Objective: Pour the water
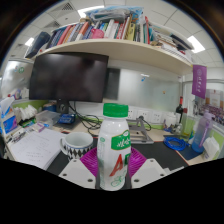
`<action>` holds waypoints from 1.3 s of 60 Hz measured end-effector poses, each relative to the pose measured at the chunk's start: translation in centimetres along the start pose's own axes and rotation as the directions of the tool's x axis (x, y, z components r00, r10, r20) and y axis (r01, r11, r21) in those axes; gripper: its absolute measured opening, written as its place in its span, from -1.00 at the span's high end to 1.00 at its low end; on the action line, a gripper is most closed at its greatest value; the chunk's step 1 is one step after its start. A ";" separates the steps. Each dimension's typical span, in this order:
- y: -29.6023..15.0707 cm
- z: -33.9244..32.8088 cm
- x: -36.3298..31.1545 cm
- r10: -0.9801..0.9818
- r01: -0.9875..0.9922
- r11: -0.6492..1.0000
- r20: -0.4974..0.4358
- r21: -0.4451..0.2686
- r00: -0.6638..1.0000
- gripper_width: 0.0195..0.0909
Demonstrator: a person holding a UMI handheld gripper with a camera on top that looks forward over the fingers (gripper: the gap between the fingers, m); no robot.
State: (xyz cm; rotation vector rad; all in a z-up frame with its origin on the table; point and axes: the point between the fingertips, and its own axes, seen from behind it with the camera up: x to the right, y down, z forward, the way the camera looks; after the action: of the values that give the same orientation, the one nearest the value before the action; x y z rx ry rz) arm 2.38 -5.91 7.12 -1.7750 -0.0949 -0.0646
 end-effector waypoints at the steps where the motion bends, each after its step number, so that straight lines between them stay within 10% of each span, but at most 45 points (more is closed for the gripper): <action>1: 0.2 -0.5 -0.2 -0.010 0.010 1.000 -0.002 -0.009 1.000 0.56; 16: -2.0 -2.6 0.6 -0.431 0.429 0.894 0.006 -0.127 0.902 0.57; 29: -2.4 -0.2 0.8 -0.900 0.902 0.383 0.140 -0.197 0.413 0.56; 57: -0.5 3.1 -4.2 -0.937 0.945 -0.309 0.202 -0.108 -0.284 0.55; 69: -0.6 2.4 -4.5 -0.947 0.961 -0.260 0.219 -0.097 -0.234 0.55; 78: -3.3 -0.2 -6.5 -0.967 0.992 0.103 0.227 -0.076 0.118 0.55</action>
State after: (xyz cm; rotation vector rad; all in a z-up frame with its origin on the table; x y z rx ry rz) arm -4.46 -5.60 9.74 -1.5798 -1.4868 -1.0174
